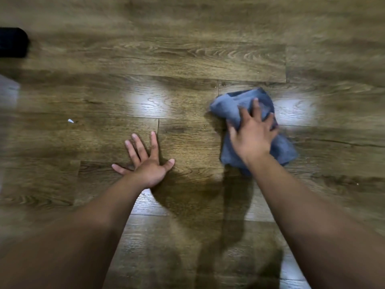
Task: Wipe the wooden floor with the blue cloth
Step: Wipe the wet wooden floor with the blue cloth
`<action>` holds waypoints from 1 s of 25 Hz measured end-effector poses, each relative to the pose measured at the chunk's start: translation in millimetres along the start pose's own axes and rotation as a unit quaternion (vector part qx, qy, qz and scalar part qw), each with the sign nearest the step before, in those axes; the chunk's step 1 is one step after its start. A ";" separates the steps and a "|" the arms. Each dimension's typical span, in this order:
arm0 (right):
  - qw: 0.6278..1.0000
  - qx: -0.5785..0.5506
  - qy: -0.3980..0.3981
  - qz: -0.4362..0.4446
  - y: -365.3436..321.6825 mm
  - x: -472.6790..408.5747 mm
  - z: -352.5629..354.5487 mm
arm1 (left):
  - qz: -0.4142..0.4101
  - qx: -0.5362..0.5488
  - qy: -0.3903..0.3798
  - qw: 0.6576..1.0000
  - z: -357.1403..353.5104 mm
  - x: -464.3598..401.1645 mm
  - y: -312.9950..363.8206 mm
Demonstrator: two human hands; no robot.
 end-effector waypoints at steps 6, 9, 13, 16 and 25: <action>0.973 0.003 -0.034 0.230 -74.1 79.4 -6.9 | 0.045 0.033 0.070 0.996 -3.9 -1.1 5.5; 0.963 0.016 0.005 0.267 -54.1 136.6 -8.3 | 0.052 0.009 0.092 0.994 -6.8 0.4 4.6; 0.970 0.029 0.011 0.243 20.7 155.6 -4.7 | 0.027 0.031 0.023 0.999 1.5 3.2 5.5; 0.988 0.061 0.030 0.139 78.2 118.2 7.1 | 0.006 0.017 -0.010 1.000 6.8 10.5 8.3; 0.998 0.051 0.024 -0.023 27.7 -25.4 6.7 | 0.001 0.005 -0.005 1.000 16.5 22.2 16.7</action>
Point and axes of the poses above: each hand's wrist, its own x-axis away from the middle knuckle, its own z-axis out of the back of the hand, y = z × x, the point moved 2 cm from there along -x, towards the middle knuckle, and after that the axes turned 14 degrees about y, right-handed, at the moved point
